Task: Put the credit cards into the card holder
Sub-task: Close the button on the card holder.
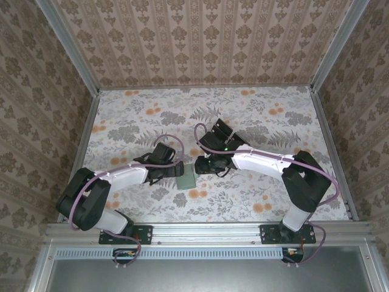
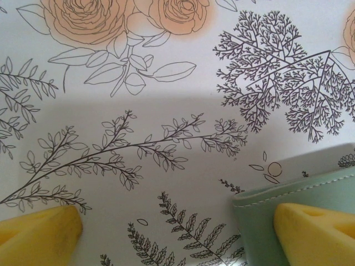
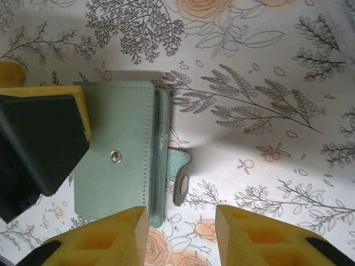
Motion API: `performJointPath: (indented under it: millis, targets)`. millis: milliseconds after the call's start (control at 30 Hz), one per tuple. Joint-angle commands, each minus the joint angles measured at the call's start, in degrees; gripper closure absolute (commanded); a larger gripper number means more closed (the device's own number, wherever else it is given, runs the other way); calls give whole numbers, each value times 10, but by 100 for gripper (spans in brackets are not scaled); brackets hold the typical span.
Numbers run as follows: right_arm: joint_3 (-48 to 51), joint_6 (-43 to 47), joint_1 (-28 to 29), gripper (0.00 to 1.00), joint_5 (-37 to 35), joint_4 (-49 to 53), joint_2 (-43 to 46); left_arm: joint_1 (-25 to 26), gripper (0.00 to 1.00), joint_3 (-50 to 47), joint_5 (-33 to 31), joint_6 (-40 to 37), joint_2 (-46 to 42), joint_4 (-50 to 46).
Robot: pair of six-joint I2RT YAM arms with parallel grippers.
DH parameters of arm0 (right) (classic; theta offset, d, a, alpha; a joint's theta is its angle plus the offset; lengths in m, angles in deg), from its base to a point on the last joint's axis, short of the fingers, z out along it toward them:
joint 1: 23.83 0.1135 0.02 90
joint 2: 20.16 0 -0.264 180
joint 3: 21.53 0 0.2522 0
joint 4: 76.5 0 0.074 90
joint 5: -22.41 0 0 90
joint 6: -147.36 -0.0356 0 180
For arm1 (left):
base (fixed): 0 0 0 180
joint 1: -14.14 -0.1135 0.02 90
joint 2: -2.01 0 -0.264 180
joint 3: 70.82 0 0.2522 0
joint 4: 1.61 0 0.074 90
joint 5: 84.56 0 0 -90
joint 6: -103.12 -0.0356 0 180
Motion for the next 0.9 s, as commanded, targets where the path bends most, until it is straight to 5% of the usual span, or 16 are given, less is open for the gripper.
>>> performJointPath:
  millis: [0, 533, 867]
  targets:
    - [-18, 10, 5, 63, 2, 4, -19, 0, 0, -21, 8, 8, 11, -18]
    - [-21, 20, 2, 80, -7, 4, -42, 1, 0, -22, 8, 11, 15, -15]
    - [-23, 19, -4, 76, -6, 0, -38, 1, 0, -22, 9, 9, 20, -14]
